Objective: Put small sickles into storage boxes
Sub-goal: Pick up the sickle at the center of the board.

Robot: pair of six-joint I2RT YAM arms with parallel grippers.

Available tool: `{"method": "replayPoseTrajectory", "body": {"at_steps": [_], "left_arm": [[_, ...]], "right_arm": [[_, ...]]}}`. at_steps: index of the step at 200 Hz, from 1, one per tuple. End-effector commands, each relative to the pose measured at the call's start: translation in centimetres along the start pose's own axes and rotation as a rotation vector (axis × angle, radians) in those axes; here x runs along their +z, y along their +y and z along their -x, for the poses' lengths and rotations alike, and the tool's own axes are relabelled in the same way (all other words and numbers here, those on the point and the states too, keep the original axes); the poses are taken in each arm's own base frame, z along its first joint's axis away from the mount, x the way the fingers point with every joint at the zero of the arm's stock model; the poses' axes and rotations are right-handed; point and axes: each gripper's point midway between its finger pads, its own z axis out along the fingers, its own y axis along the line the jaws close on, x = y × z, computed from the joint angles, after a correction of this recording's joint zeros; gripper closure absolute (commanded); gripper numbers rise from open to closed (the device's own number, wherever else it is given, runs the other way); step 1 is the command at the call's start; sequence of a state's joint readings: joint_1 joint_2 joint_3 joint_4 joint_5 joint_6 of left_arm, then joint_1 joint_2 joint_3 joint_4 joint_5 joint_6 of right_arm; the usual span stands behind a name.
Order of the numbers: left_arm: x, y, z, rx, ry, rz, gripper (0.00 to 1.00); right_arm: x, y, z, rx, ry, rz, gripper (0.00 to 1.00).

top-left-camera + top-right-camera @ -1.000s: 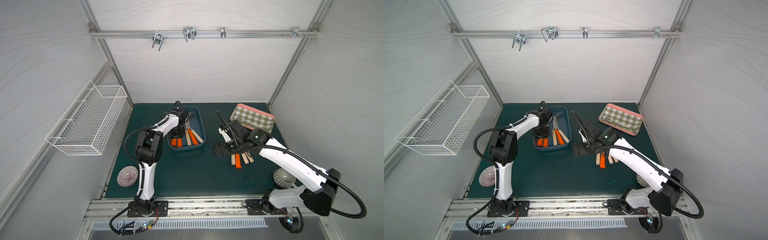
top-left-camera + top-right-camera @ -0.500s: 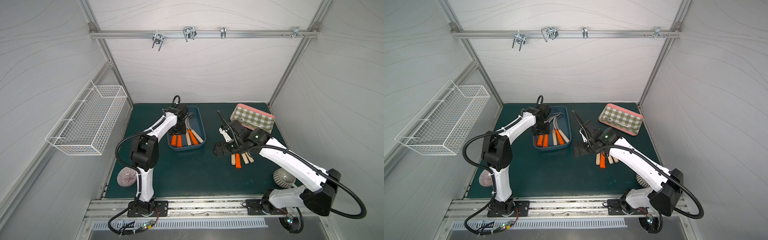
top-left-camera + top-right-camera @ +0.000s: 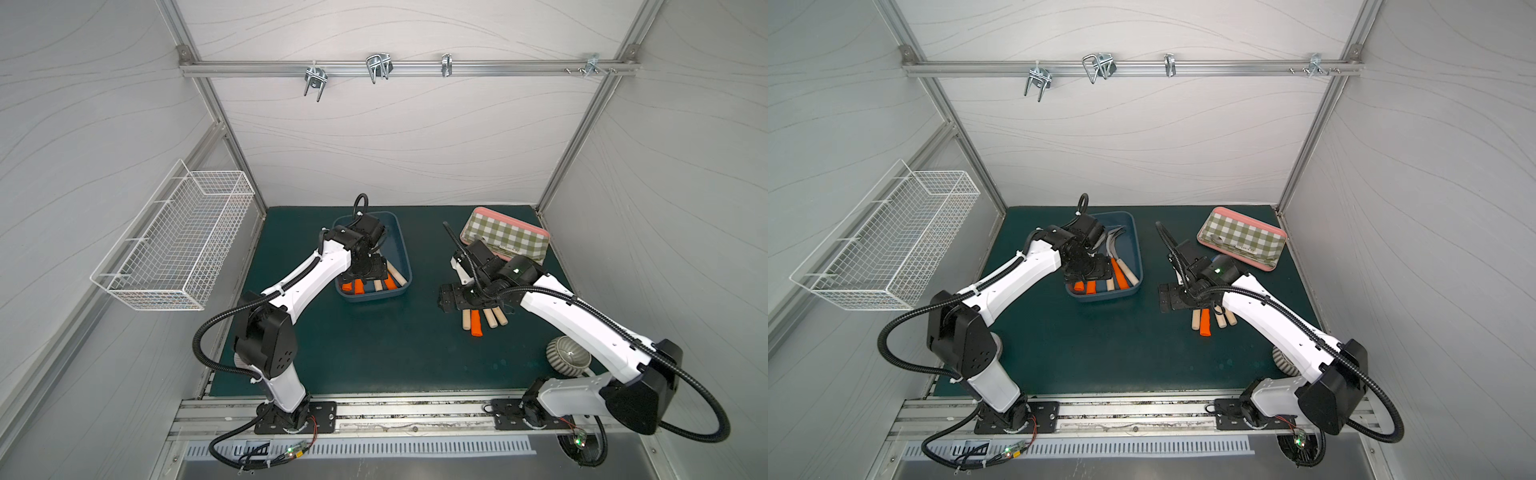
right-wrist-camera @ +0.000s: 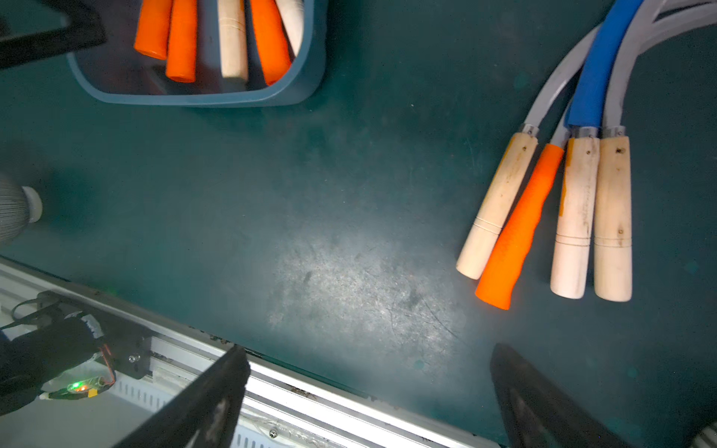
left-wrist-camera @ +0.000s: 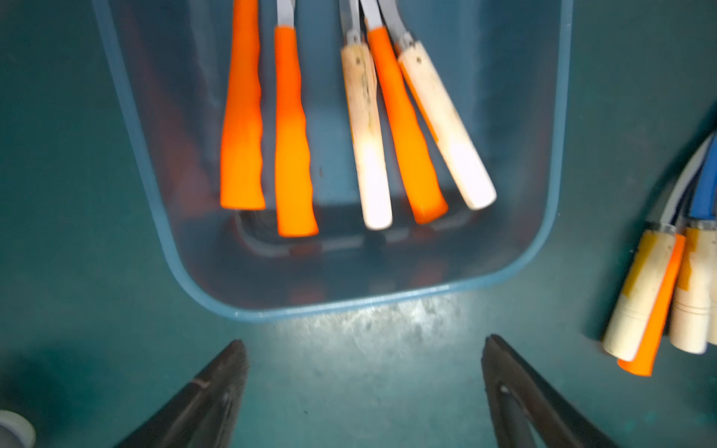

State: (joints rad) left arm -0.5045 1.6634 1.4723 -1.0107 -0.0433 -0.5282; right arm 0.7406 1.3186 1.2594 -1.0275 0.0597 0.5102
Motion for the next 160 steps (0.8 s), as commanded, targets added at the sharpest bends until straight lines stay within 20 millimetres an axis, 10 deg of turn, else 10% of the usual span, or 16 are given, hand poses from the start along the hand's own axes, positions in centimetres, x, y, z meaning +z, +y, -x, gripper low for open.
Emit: {"method": "replayPoseTrajectory", "body": {"at_steps": [1, 91, 160], "left_arm": [[-1.3, -1.3, -1.1, 0.008, -0.018, -0.084, 0.06], [-3.7, -1.8, -8.3, 0.061, -0.044, -0.144, 0.01], [-5.1, 0.3, -11.3, 0.035, -0.107, -0.132, 0.01]], "right_arm": [[0.0, -2.2, -1.4, 0.055, 0.038, -0.072, 0.01], [3.1, -4.7, -2.5, 0.101, 0.104, -0.173, 0.02], [6.2, -6.0, -2.2, 0.091, 0.140, -0.232, 0.24]]}}
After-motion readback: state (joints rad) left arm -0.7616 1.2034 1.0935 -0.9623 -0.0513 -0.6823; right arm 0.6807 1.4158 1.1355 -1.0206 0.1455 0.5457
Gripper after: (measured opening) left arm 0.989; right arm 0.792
